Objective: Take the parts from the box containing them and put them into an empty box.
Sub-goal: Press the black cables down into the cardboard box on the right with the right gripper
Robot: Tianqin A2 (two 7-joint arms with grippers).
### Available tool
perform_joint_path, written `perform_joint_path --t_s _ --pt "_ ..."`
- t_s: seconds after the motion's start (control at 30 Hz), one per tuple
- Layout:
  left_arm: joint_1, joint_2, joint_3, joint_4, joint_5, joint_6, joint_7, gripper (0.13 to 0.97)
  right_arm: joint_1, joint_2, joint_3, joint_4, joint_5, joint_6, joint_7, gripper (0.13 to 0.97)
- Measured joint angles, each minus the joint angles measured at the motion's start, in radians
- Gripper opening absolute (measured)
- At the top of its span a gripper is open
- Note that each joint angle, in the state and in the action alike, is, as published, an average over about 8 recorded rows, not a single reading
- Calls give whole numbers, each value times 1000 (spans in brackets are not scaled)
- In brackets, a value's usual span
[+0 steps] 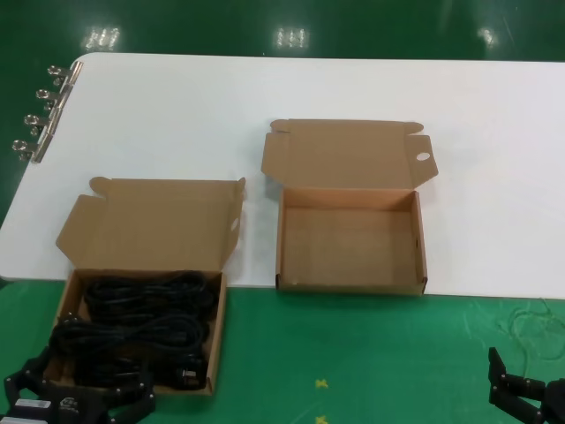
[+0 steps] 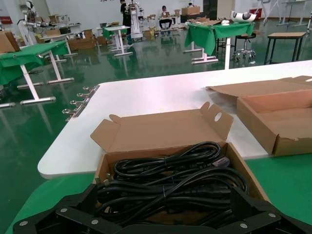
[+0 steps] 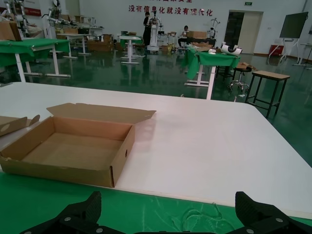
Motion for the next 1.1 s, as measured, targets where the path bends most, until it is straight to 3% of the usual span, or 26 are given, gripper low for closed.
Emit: perform_joint_path --t_s 0.87,1.1 --pt "0 0 0 0 0 0 0 966 0 0 0 0 0 0 0 947" --pt "0 0 0 0 0 0 0 966 0 0 0 0 0 0 0 870"
